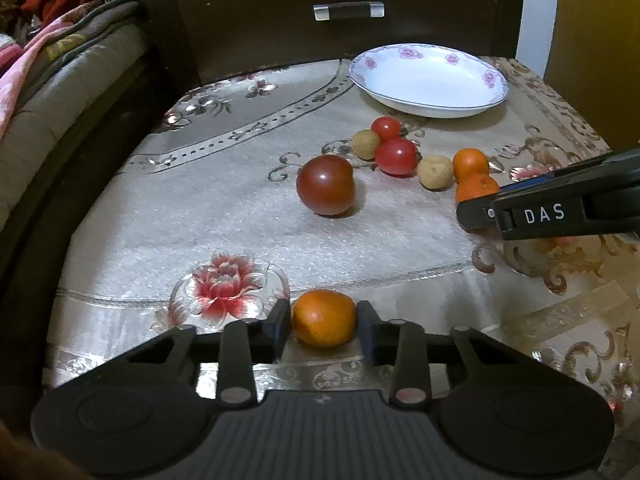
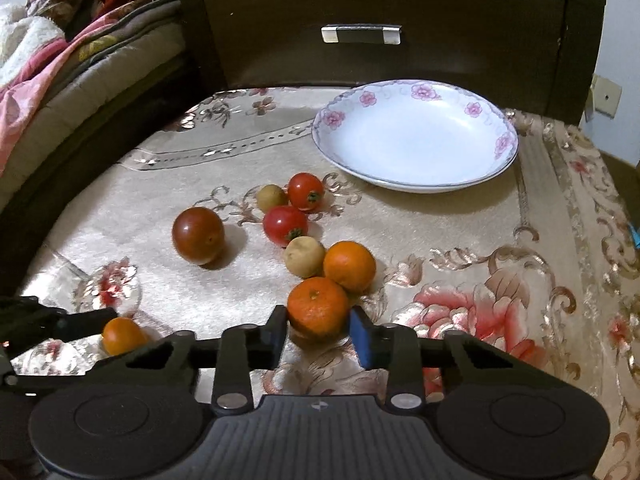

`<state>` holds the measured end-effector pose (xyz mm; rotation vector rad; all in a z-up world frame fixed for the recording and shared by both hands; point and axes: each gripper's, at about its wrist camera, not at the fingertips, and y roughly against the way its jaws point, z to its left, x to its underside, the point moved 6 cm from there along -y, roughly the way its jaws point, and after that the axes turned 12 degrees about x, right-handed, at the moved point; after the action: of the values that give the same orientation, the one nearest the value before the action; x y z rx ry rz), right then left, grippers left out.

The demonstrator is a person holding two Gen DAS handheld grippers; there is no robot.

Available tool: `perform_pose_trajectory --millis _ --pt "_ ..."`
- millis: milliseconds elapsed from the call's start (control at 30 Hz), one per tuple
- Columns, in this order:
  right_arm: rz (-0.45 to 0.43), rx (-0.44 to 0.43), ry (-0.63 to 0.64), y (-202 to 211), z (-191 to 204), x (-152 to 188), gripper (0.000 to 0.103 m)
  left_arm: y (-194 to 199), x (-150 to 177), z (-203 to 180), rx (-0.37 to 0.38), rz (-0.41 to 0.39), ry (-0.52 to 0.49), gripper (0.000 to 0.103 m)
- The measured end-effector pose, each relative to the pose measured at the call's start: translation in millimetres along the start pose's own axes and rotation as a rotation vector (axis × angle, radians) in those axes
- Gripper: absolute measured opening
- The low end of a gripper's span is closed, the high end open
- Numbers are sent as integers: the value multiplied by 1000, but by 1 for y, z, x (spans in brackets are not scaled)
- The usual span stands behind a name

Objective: Organize fruits
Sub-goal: 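Carry both oranges over the white bowl and open both grippers to drop them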

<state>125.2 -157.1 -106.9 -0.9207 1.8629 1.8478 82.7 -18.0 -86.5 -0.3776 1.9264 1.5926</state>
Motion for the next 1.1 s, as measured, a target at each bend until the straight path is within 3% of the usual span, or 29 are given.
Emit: perform_pose_trajectory --millis 433,767,1100 --pt "-5 -17 -40 10 -11 -4 26 2 -25 -10 85 -9 42 41" --pt "-44 -22 -112 19 -29 -25 26 -12 -98 -13 155 -76 39 41" --pt "-113 42 -172 3 -66 -63 26 -47 -158 -29 194 -115 10 41"
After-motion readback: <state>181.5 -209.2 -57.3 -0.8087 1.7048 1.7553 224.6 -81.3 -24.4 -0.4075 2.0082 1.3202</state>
